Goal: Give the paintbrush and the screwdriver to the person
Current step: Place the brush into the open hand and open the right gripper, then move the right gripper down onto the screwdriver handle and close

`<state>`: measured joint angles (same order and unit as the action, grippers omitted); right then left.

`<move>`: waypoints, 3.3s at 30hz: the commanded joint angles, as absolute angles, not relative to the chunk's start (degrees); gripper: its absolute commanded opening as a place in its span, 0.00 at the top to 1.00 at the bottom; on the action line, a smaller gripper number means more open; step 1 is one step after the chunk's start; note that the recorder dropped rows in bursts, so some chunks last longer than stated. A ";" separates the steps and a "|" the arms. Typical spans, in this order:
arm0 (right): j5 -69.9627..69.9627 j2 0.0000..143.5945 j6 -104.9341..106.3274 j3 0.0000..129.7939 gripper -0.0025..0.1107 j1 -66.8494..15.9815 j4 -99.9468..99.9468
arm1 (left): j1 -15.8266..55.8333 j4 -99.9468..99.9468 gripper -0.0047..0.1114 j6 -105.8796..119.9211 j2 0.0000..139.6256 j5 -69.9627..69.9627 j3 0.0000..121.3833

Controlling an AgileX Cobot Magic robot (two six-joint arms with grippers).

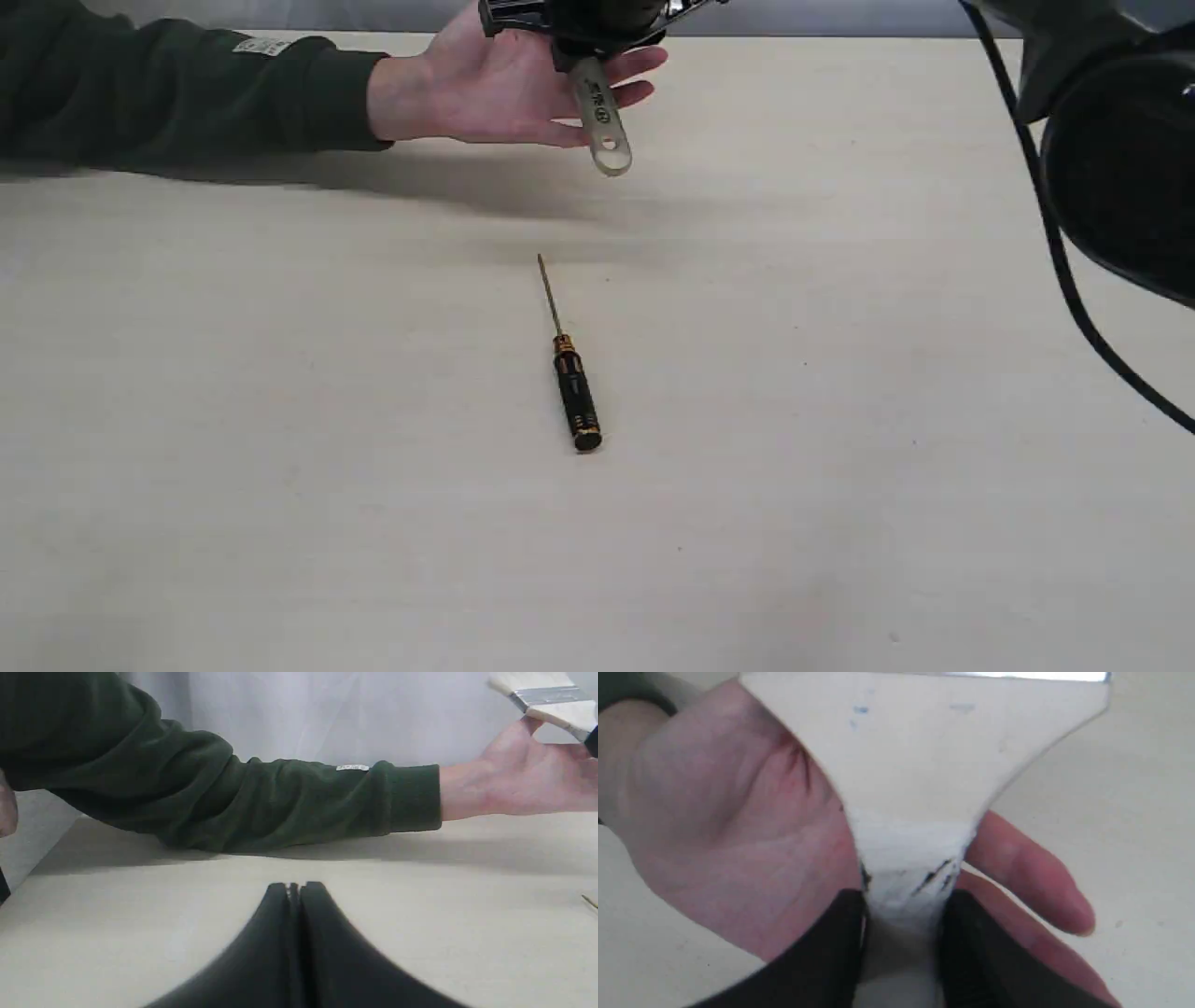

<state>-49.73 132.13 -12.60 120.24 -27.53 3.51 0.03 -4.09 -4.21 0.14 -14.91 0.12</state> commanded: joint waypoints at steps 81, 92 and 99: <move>-40.57 118.73 3.05 77.68 0.52 -33.50 -10.00 | 0.40 -4.02 0.96 -4.32 0.00 -14.24 0.00; -40.80 121.00 5.53 77.68 0.52 -33.50 -13.47 | 0.40 -3.91 0.96 -4.32 0.00 -14.39 0.00; -42.39 121.11 6.50 77.68 0.52 -33.50 -13.47 | 0.40 -3.91 0.96 -4.32 0.00 -14.39 0.00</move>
